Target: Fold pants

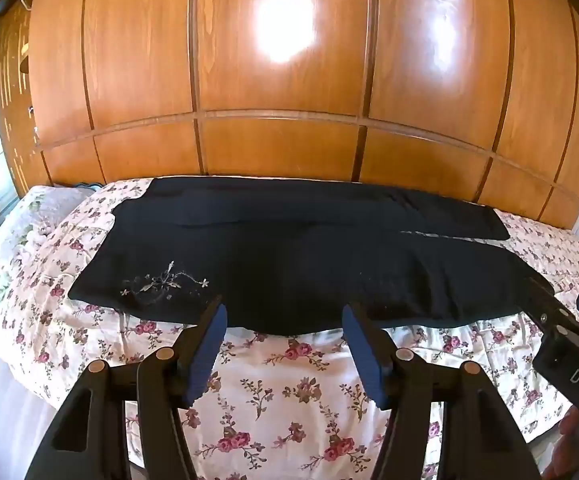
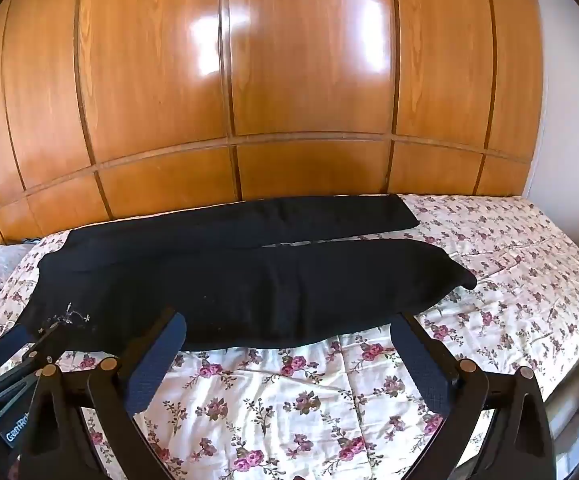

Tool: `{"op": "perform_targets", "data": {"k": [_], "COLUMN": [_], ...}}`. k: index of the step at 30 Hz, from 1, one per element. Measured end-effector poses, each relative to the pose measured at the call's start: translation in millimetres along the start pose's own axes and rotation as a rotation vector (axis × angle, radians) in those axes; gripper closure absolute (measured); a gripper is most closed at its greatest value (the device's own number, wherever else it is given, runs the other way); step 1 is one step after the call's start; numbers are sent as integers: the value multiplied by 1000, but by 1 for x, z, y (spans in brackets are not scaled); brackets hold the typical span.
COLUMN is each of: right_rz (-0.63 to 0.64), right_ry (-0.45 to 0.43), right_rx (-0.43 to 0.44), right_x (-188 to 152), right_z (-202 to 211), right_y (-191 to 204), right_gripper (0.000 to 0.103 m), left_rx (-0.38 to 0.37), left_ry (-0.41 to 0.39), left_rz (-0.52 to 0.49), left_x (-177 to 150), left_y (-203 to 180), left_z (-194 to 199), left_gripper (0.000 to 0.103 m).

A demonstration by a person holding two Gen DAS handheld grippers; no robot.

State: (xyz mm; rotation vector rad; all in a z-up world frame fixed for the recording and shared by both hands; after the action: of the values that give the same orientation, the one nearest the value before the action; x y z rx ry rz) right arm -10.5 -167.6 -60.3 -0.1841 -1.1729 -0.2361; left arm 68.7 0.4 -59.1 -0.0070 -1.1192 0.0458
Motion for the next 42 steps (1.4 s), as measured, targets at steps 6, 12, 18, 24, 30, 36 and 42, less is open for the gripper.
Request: {"op": "perform_targets", "data": {"k": [6,12,18,24,30,36,42], "right_rz": [1,3,11,15,16,18,16], "right_ry": [23,22,18,12,15,16,26], "right_rx": [-3,4,11,9,1,5,4], "right_x": [0,-6,-6,-3,-3,-3,-6], "right_z": [-6,-4,-3,-2,-2,-2,-4], "right_y": [-2,-1,1,2,1,0,-1], "right_gripper": [0,0,0,0,0,0,0], "left_rx": [3,4,4,0,0,-6,-7], "left_ry": [-13,-1,-5,-2,-12,-10,-9], "left_rz": [10,-8,-15,-11,-15,-16,-16], "left_x": [-13,-7,-4,-2,1,2,2], "left_y": [7,7,4,3,3,1,0], "left_z": [0,-3,-2,-2,1,1,1], "left_gripper": [42,42,42,42,42,42,42]}}
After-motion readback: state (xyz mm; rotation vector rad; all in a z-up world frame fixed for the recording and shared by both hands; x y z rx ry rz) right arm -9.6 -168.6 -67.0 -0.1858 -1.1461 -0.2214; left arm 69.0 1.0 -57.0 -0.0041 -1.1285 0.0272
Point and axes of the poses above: each gripper's, at about its wrist camera, not at the fingertips, and z roughly against the way its jaws point, y to its left, x to its top, the point moved 9 cm from there along -z, roughly the way its jaws point, and after that the axes turned 15 degrees about -y, right-handed, at the moved point
